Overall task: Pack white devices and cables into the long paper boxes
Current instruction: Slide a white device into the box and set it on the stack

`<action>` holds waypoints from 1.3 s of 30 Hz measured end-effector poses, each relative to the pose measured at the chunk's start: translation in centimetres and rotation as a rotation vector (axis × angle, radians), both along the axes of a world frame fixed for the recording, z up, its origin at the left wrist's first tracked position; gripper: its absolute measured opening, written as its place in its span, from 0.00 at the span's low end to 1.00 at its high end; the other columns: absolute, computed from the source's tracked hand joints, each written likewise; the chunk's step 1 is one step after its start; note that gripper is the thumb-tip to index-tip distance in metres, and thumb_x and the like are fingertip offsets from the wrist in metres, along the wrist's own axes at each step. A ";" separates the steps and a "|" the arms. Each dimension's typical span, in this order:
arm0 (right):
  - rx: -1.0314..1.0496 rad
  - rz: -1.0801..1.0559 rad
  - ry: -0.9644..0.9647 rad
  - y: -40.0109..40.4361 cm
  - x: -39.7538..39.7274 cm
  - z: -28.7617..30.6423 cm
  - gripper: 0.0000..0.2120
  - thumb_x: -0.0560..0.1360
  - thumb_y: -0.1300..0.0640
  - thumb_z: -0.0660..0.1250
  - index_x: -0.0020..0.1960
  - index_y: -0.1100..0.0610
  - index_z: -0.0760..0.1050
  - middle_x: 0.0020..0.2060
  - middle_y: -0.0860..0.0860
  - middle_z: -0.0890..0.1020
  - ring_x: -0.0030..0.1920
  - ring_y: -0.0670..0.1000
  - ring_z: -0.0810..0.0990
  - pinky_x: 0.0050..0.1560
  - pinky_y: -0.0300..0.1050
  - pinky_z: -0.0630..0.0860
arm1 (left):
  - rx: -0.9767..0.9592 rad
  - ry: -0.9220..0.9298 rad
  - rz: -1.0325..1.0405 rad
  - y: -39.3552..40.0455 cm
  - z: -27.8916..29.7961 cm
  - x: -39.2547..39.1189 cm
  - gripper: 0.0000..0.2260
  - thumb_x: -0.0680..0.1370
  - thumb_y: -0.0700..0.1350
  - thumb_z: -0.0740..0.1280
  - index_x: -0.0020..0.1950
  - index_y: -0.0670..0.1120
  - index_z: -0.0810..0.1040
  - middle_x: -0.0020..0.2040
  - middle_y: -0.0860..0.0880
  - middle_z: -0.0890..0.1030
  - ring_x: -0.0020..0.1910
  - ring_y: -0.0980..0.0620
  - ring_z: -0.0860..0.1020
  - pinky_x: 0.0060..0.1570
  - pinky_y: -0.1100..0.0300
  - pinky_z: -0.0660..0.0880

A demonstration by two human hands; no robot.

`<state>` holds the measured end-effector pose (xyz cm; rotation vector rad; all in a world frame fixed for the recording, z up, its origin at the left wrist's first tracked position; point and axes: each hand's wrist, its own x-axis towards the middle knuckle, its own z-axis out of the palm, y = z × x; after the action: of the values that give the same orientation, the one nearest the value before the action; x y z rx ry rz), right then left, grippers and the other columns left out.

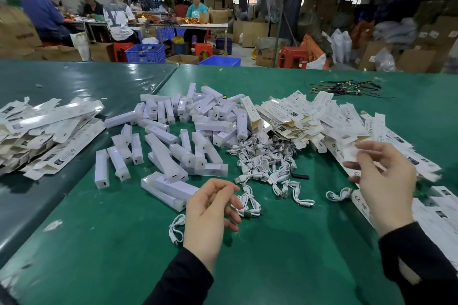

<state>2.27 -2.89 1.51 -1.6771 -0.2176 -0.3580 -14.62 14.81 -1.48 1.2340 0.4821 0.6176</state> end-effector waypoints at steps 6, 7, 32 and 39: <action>0.222 0.448 0.020 2.6 -9.5 -1.4 0.16 0.76 0.70 0.65 0.39 0.51 0.80 0.30 0.55 0.81 0.28 0.47 0.77 0.31 0.36 0.75 | -0.412 -0.021 -0.317 0.2 0.7 0.0 0.28 0.69 0.58 0.66 0.62 0.41 0.77 0.55 0.41 0.83 0.51 0.46 0.83 0.43 0.56 0.82; 0.209 0.509 -0.021 3.1 -10.8 -1.7 0.15 0.75 0.70 0.66 0.38 0.52 0.79 0.29 0.56 0.80 0.26 0.48 0.75 0.30 0.37 0.74 | -0.497 -0.023 -0.375 0.2 1.0 0.0 0.32 0.69 0.61 0.64 0.65 0.41 0.74 0.58 0.40 0.82 0.52 0.45 0.83 0.44 0.55 0.82; 0.254 0.754 0.406 3.7 -9.1 -2.8 0.22 0.64 0.46 0.73 0.55 0.53 0.81 0.51 0.56 0.85 0.49 0.54 0.84 0.52 0.50 0.78 | -0.188 0.091 -0.843 -2.1 1.7 -1.1 0.24 0.67 0.39 0.67 0.61 0.36 0.68 0.36 0.36 0.79 0.27 0.44 0.79 0.28 0.54 0.79; 0.256 0.773 0.403 3.5 -9.1 -2.3 0.12 0.69 0.54 0.70 0.52 0.53 0.84 0.49 0.55 0.86 0.46 0.52 0.85 0.42 0.39 0.80 | -0.191 0.171 -0.900 -2.2 1.4 -1.0 0.20 0.77 0.49 0.63 0.65 0.39 0.68 0.45 0.36 0.82 0.37 0.41 0.83 0.37 0.51 0.82</action>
<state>-6.82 0.58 -0.82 -1.2618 -0.4716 0.5080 -15.65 12.62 -0.04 1.1775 0.0834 -0.2934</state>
